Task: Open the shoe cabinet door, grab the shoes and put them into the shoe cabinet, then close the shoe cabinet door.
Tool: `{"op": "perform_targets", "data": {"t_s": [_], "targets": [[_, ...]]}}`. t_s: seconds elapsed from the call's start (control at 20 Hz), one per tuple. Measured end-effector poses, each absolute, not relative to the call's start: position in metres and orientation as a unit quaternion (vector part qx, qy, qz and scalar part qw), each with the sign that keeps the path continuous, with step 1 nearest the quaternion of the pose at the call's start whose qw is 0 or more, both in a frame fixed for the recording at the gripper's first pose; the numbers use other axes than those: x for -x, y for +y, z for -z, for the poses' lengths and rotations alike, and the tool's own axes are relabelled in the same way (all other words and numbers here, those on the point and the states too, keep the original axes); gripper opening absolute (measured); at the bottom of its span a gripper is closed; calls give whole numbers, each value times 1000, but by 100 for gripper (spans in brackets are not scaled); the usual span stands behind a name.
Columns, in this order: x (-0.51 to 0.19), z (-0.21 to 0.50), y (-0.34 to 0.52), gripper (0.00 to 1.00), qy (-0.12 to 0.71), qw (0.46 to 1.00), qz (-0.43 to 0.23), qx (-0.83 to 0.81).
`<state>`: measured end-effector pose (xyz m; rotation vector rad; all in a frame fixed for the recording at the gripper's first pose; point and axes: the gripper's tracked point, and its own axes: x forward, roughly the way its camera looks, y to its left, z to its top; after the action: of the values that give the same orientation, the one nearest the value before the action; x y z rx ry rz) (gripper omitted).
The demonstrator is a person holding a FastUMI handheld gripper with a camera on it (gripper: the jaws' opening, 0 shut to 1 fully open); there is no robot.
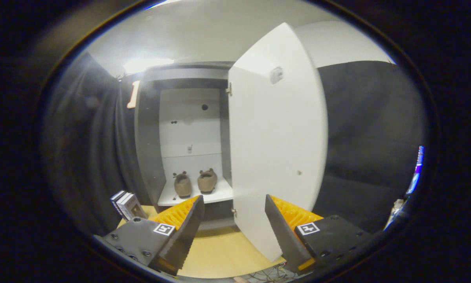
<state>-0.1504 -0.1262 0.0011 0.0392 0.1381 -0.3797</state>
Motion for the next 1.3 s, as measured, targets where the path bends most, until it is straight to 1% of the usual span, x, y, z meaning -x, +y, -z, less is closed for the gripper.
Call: {"op": "perform_targets", "data": {"t_s": [0.25,0.45,0.65,0.8,1.1,1.3], "targets": [[199,-15,-220,97,52,966,255,-16],[199,-17,-289,96,58,963,261,-6],[169,-13,-334,95,60,971,230,-4],[139,-6,-346,96,68,979,191,7],[81,3,-338,95,74,991,109,4],[78,0,-332,94,65,994,89,1]]}}
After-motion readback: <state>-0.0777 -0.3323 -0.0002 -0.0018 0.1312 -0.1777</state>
